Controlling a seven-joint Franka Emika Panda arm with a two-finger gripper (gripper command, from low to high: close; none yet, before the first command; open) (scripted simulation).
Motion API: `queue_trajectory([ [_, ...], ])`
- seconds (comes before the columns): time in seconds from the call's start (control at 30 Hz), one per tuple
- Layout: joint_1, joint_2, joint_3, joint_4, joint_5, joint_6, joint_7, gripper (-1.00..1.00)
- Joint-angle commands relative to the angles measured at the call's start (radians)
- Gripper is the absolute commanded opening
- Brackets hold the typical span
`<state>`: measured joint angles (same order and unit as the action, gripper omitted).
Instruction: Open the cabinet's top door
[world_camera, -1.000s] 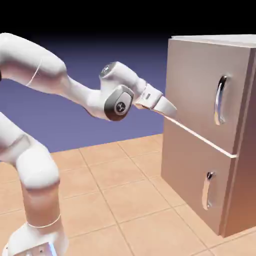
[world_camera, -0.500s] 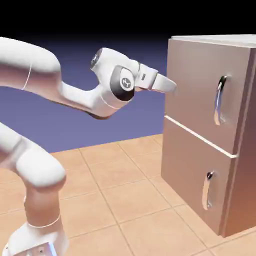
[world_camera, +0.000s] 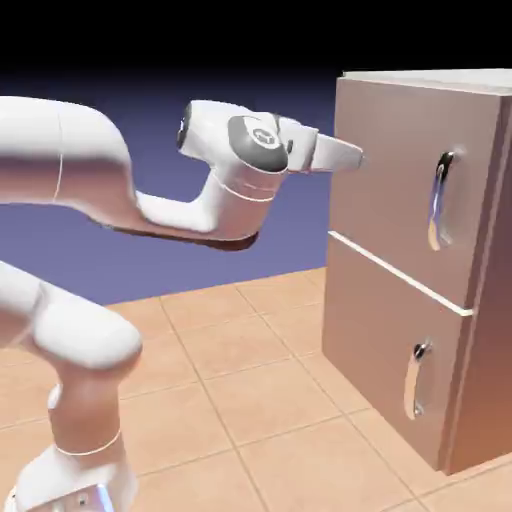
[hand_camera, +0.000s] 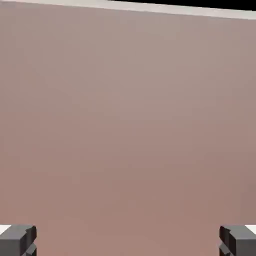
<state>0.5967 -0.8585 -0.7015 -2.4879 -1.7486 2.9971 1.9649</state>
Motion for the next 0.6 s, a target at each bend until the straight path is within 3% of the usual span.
queue_trajectory([
  [0.0, 0.015, -0.007, -0.017, 0.008, -0.044, -0.001, 0.030, 0.00],
  [0.57, 0.262, -0.129, -0.314, 0.144, -0.783, -0.018, 0.548, 0.00],
])
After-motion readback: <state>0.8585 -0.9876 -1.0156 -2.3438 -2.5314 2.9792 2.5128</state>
